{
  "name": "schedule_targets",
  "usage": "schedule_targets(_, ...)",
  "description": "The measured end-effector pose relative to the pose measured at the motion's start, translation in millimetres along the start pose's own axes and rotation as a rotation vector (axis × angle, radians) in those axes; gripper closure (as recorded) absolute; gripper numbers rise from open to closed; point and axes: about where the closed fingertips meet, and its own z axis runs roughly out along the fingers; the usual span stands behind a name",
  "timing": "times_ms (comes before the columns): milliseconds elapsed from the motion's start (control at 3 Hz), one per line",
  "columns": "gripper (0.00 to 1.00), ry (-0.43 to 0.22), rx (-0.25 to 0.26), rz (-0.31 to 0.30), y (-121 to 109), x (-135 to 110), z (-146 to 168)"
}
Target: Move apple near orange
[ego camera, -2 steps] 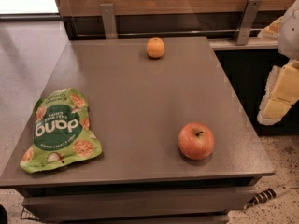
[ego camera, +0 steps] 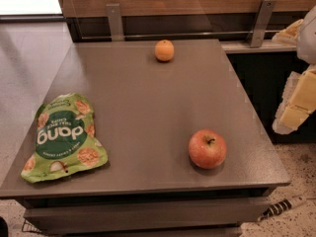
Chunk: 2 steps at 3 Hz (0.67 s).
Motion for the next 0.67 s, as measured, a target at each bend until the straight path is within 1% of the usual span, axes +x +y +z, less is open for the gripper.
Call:
schedule_targets(333, 0.00, -0.153, -0.022, -0.004, 4, 18, 21)
schedule_targets(667, 0.00, -0.343, -0.075, -0.017, 15, 21, 49)
